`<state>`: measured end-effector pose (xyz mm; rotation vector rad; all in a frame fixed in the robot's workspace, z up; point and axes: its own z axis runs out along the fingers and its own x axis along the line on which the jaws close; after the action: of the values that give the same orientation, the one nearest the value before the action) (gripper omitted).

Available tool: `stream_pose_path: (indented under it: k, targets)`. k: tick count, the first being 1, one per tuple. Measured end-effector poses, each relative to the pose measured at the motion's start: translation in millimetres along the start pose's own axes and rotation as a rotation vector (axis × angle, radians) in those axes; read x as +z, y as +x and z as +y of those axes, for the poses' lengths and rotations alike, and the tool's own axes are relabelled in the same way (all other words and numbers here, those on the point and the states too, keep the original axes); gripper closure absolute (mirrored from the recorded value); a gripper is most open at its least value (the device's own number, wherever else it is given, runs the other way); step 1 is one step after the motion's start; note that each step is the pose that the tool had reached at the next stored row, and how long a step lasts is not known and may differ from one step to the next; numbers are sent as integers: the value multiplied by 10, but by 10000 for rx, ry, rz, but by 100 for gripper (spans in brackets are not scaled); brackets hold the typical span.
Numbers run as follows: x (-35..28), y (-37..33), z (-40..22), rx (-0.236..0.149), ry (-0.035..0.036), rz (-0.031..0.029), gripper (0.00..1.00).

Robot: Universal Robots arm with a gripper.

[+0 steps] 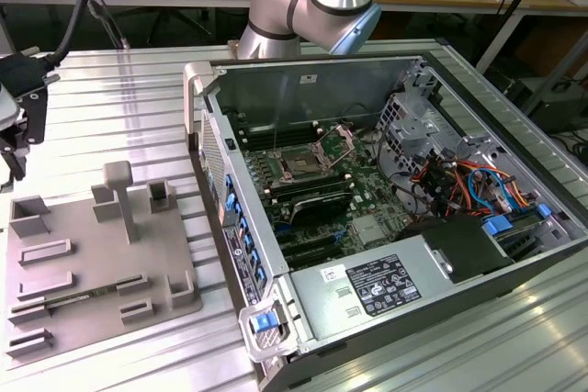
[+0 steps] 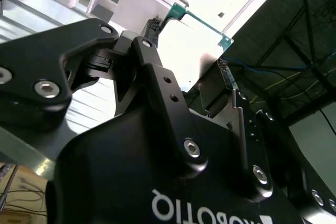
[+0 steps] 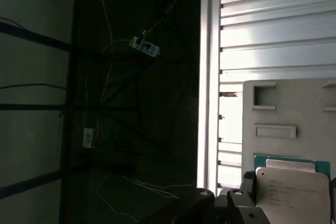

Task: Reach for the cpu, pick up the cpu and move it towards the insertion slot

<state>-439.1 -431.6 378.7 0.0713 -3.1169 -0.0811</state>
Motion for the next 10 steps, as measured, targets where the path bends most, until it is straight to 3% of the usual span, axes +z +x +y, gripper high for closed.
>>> stream_pose_path:
  k: [2,10]
  targets:
    - [-56,1,3,0,0,0,45]
    - [-180,4,9,0,0,1,45]
